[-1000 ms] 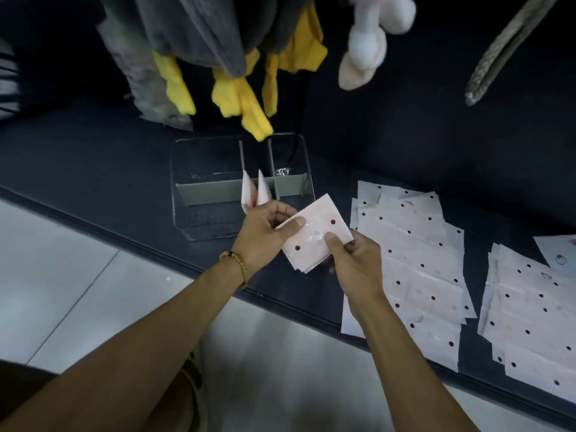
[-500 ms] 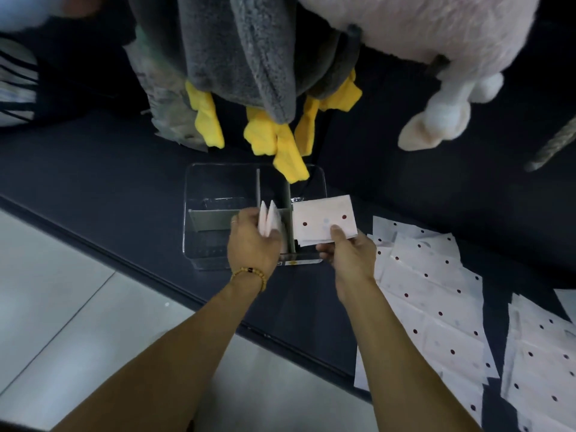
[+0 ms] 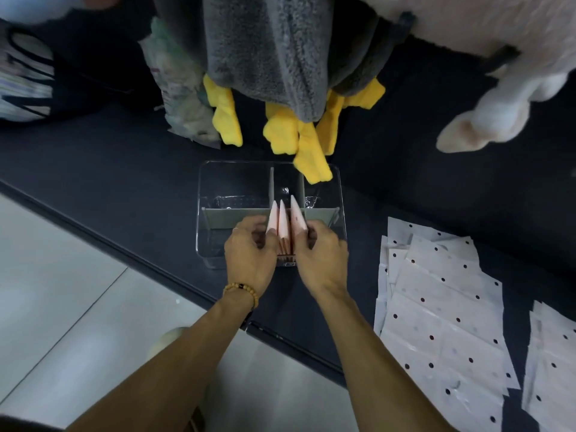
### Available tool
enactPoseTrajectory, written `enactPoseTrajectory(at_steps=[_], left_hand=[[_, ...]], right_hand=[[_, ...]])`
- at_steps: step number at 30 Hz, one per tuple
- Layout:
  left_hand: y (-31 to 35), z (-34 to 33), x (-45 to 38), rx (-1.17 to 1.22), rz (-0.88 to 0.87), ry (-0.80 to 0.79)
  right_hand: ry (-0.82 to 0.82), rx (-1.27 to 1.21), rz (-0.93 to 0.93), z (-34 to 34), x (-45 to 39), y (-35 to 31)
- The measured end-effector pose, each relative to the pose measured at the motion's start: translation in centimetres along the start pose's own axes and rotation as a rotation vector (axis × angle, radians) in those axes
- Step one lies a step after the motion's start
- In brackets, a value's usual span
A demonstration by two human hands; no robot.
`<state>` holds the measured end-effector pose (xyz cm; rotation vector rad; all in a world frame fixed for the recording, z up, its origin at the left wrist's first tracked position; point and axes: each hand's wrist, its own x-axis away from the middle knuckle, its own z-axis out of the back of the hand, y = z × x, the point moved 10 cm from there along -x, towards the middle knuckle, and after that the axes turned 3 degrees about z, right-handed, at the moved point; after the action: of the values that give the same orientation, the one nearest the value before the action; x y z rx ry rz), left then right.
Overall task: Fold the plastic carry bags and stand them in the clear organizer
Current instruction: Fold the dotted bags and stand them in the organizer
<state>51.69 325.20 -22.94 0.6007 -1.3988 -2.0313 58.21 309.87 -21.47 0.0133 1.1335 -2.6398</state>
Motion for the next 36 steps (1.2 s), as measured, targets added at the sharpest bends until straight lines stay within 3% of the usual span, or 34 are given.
enactPoseTrajectory(at_steps=[3,5,13,17,20,25,31,33,36], left_hand=[[-0.2,-0.3,0.3,0.009,0.011,-0.041],[-0.5,-0.3,0.4,0.032,0.043,-0.039],[-3.4,-0.4,5.8,0.267,0.283,-0.038],[-3.3,-4.4,10.9,0.363,0.363,-0.223],[-2.5,-8.1,14.0,0.309,0.343,-0.405],[0.6,-14.7,17.9,-0.081,0.003,-0.707],[1.1,-21.6,20.9,-0.676,-0.574,-1.040],[0.6,-22.6,21.1,-0.794,-0.699,-1.077],[1.7,-22.9,20.8,-0.777,-0.763,-0.948]], right_hand=[[-0.250,-0.021,-0.097,-2.9,0.1,1.6],[-0.316,-0.090,-0.130,-3.7,0.4,1.9],[0.030,-0.308,-0.267,3.5,3.8,6.5],[0.167,-0.304,-0.426,8.6,8.2,12.4],[0.258,-0.179,-0.536,13.3,12.7,17.4],[0.332,0.087,-0.686,19.3,19.8,24.9],[0.013,0.439,-0.454,17.6,20.8,26.5],[0.022,0.491,-0.405,17.6,20.6,26.4],[0.181,0.433,-0.339,18.7,20.5,25.7]])
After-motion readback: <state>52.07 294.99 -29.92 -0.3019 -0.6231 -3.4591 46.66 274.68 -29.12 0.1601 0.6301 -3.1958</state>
